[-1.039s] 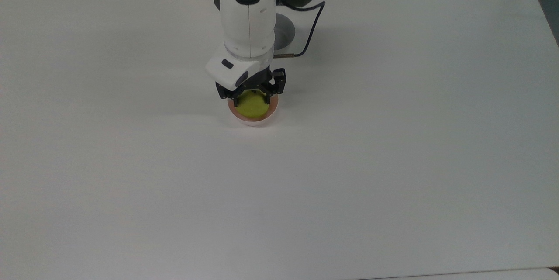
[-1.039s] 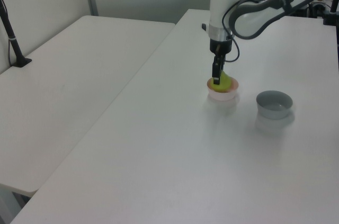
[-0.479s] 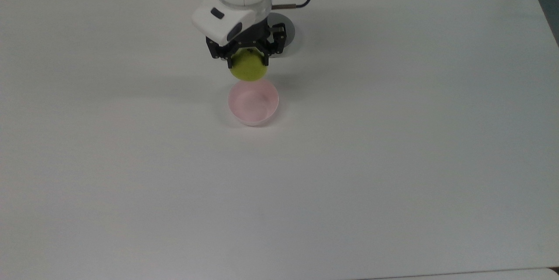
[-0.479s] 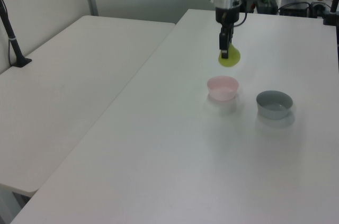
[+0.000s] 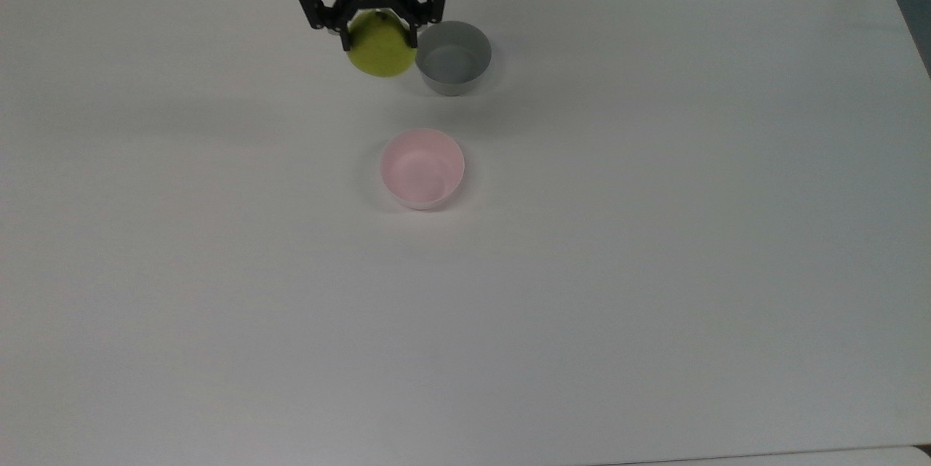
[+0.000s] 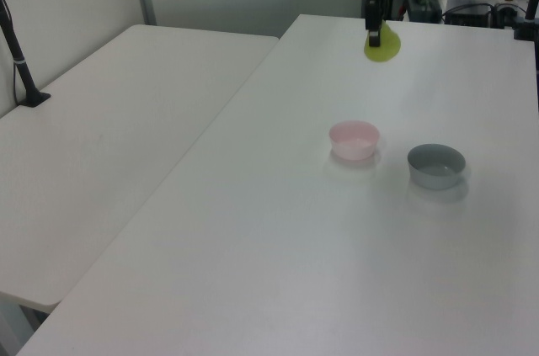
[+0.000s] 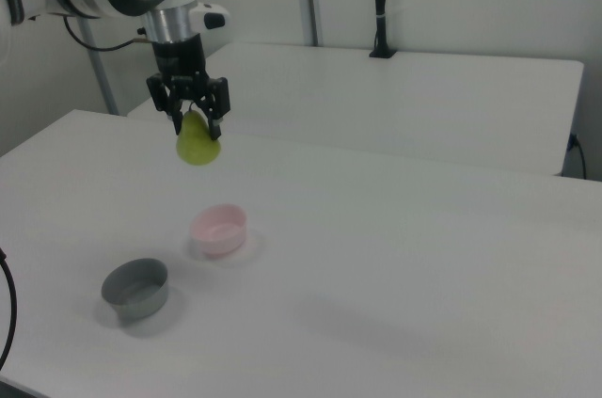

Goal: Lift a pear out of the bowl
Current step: 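Carry the pear sideways away from the bowls and lower it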

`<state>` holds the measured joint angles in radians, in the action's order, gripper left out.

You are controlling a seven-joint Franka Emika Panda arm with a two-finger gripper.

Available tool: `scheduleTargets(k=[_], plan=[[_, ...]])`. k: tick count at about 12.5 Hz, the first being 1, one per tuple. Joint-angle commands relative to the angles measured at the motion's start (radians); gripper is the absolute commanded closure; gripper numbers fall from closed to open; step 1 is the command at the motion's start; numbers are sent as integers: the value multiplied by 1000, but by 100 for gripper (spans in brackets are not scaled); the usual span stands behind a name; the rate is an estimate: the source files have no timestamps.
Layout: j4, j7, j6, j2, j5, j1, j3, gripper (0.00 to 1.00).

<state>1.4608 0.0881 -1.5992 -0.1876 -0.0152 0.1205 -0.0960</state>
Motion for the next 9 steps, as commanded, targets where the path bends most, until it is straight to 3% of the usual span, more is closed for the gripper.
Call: scheduleTargets(k=[1,3,7,9], plan=[[-40,219,32,-4,84,-44,-76,100],[-40,353,-40,-9,118,-74,-112,100],[-33,560,-243,-56,173,-178,-122,100],[-33,572,-309,-98,196,-208,-122,100]])
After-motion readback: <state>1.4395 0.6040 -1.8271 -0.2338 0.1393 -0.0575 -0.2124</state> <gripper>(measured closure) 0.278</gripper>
